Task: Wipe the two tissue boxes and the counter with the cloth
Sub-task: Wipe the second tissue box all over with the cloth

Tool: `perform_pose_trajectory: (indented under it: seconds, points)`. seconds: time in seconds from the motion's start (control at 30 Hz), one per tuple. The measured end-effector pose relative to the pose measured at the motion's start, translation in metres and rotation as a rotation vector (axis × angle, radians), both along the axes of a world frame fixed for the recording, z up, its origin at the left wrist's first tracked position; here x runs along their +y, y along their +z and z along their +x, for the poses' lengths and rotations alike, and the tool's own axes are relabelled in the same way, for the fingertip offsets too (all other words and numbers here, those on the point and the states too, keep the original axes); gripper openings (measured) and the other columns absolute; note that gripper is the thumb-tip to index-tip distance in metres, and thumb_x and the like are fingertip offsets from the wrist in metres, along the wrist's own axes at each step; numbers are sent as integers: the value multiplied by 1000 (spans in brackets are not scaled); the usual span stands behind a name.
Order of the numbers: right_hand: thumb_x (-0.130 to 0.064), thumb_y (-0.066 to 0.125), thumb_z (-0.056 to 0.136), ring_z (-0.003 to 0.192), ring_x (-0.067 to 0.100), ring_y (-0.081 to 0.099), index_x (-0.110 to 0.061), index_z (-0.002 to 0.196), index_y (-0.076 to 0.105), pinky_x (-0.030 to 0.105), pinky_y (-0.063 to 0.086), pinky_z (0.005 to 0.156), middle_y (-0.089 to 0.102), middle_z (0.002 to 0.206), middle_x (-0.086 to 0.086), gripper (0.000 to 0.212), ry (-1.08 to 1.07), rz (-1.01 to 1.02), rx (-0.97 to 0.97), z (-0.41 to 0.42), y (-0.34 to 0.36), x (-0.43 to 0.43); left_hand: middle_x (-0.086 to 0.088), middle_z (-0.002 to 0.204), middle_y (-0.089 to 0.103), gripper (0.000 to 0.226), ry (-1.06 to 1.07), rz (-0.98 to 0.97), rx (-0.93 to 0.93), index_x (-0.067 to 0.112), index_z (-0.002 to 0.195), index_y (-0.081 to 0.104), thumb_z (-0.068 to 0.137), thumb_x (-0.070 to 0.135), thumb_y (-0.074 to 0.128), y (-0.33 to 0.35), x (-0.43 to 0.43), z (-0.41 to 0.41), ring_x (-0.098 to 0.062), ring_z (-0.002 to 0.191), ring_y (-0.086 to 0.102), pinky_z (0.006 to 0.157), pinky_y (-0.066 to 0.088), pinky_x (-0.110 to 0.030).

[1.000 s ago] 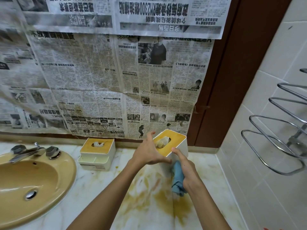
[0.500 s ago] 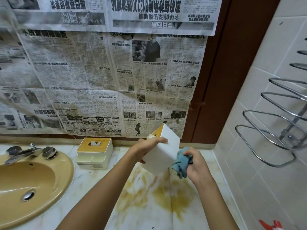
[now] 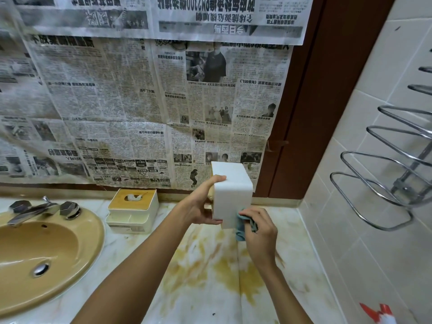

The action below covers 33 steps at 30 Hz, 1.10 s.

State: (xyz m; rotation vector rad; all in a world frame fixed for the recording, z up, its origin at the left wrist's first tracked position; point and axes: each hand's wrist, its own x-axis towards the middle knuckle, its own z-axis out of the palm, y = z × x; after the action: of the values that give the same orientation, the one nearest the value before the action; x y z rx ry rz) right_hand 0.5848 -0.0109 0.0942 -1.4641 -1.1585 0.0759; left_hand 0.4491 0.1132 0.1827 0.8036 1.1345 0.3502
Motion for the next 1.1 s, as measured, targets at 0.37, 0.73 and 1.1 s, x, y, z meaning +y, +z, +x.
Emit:
perform_pose_trajectory:
  seconds: [0.37, 0.73, 1.1]
  points:
    - [-16, 69, 94, 99, 20, 71, -24, 112, 72, 36, 61, 82, 72, 119, 8, 20, 36, 177, 1161, 26, 77, 32, -12, 92, 68, 67, -89, -126, -251, 15, 97, 69, 48, 56, 86, -18, 7, -46, -33, 93, 66, 91, 54, -50]
    - [-3, 50, 101, 151, 21, 30, -5, 148, 46, 41, 24, 124, 42, 158, 6, 47, 331, 122, -313, -28, 57, 6, -16, 103, 69, 80, -54, -125, -426, 12, 104, 77, 39, 56, 89, -30, 11, -52, -34, 90, 69, 85, 54, -46]
    - [3, 47, 102, 145, 9, 40, -11, 142, 57, 33, 31, 122, 50, 152, 0, 43, 212, 46, -90, -9, 97, 40, -17, 99, 67, 69, -101, -159, -427, 8, 100, 77, 53, 58, 84, -33, 0, -42, -36, 89, 66, 83, 56, -50]
